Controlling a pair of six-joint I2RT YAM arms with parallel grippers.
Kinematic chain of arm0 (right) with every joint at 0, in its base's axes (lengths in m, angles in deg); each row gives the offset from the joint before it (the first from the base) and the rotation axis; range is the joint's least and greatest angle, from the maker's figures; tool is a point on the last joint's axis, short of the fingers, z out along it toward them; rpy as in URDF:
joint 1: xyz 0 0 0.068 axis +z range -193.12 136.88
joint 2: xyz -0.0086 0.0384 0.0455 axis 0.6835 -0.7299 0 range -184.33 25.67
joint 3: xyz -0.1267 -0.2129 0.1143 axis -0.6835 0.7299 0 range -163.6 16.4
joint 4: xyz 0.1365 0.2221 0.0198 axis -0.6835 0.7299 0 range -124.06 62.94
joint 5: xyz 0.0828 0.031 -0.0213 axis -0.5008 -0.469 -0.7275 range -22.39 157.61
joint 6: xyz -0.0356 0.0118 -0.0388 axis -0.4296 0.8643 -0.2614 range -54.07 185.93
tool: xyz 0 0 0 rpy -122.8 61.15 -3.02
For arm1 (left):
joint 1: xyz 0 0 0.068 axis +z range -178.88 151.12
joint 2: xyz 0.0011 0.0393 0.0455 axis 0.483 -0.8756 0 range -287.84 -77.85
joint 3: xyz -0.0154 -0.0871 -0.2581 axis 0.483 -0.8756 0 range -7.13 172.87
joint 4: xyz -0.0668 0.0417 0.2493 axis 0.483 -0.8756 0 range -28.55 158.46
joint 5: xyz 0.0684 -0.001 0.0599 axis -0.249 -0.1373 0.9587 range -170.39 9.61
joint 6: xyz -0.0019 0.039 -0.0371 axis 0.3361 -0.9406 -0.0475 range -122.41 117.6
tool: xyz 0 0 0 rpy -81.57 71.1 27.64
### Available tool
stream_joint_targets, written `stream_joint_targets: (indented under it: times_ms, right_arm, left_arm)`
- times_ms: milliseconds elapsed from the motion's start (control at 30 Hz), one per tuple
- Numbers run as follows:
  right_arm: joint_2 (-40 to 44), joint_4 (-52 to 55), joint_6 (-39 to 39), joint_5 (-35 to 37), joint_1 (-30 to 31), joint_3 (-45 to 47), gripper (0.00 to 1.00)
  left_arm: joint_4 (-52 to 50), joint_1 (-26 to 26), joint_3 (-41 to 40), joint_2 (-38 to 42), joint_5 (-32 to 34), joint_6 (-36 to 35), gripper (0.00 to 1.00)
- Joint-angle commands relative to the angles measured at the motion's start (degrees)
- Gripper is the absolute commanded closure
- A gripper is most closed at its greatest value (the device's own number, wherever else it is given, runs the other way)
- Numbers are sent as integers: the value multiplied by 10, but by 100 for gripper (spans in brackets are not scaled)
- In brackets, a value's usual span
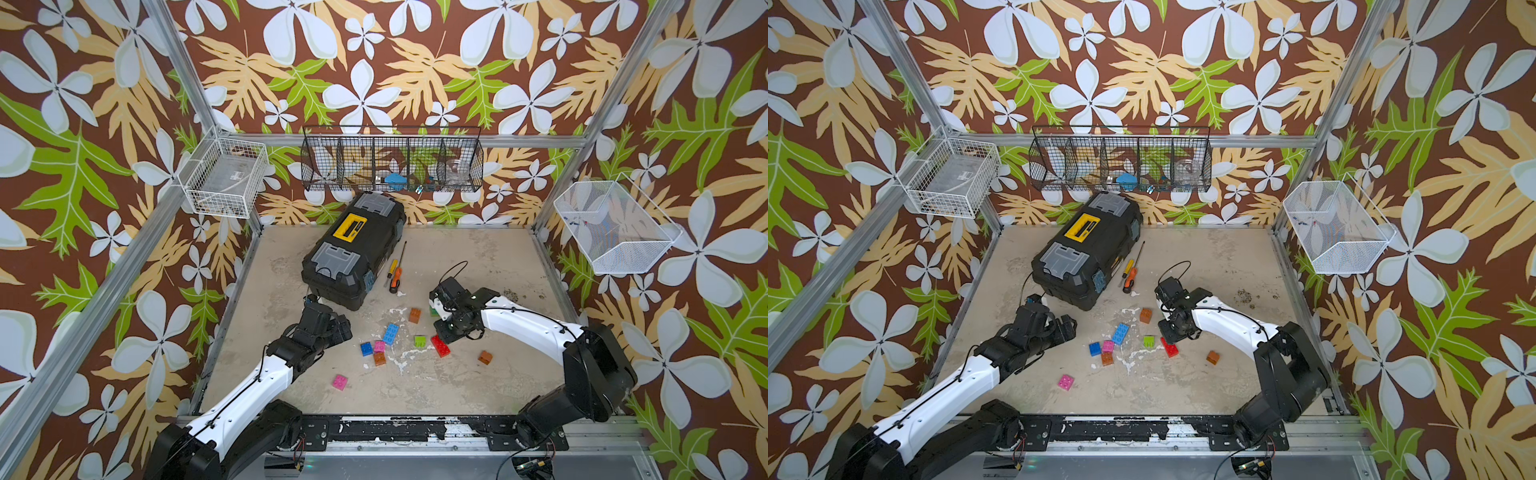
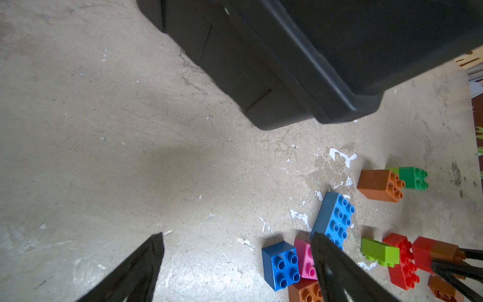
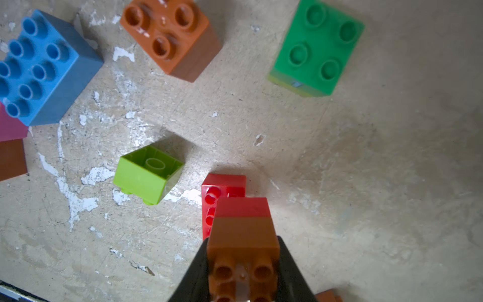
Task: Assemble the letter h with lego
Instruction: Assemble the lego brick with the lego brick.
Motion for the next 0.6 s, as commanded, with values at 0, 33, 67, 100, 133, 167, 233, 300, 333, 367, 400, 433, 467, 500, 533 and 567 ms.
stream_joint_targets:
  times_ms: [0,33,67,100,133,167,233,300,333,367,400,433,467,500,533,567]
  right_arm:
    - [-10,7,3,0,10,-6,72]
    - [-14,7,3,3,13,-7,72]
    - [-17,8,3,6,15,-8,72]
    - [-21,8,3,8,18,-9,72]
    - [-23,8,3,11,21,-8,72]
    - [-26,9,3,15,23,-8,72]
    - [-31,12,3,25,28,-7,72]
    - [-35,12,2,30,33,-4,72]
    - [-36,12,2,31,34,-2,72]
    - [-37,12,3,32,34,2,72]
    - [-38,11,3,33,34,5,72]
    - [-40,10,3,34,35,7,72]
    - [-43,9,2,35,35,11,72]
    - [-47,8,2,36,36,15,73]
    - [-53,6,2,35,36,18,73]
    - [-61,6,3,35,36,22,73]
  left_arm:
    - [8,1,-1,-3,1,0,8]
    - [8,1,-1,-3,0,0,8]
    - [9,1,0,-4,1,-1,7]
    - [8,1,0,-5,0,0,7]
    - [9,1,0,-5,0,0,6]
    - [8,1,0,-6,1,0,6]
    - [8,1,0,-7,2,-1,4]
    - [8,1,0,-8,3,-1,2]
    - [7,1,0,-8,3,-1,1]
    - [8,1,0,-9,3,-1,0]
    - [8,1,0,-8,3,-2,0]
    - [7,1,0,-9,2,-2,0]
    - [8,1,0,-9,2,-2,0]
    - [8,1,0,-10,1,-3,0]
    - [9,1,0,-10,1,-4,0]
    - [8,1,1,-10,0,-4,0]
